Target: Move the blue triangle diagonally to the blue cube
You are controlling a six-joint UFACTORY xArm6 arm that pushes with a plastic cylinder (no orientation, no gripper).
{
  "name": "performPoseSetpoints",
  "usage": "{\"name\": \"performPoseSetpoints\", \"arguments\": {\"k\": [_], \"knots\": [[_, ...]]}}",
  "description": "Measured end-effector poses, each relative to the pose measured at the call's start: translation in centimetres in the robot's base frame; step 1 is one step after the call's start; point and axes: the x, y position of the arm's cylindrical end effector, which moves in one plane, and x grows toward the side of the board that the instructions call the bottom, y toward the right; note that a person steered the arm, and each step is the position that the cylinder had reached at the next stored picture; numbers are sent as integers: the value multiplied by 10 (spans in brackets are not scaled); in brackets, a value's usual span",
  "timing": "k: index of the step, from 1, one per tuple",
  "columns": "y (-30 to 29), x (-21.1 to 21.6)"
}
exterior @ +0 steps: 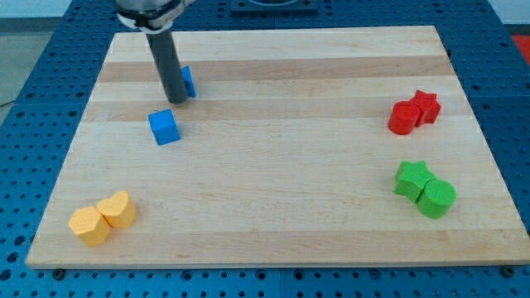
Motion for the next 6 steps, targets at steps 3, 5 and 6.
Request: {"name": "performPoseSetpoints", "arguments": {"k": [3, 5, 6], "knots": [[85, -76], [98, -94], [61, -70]]}}
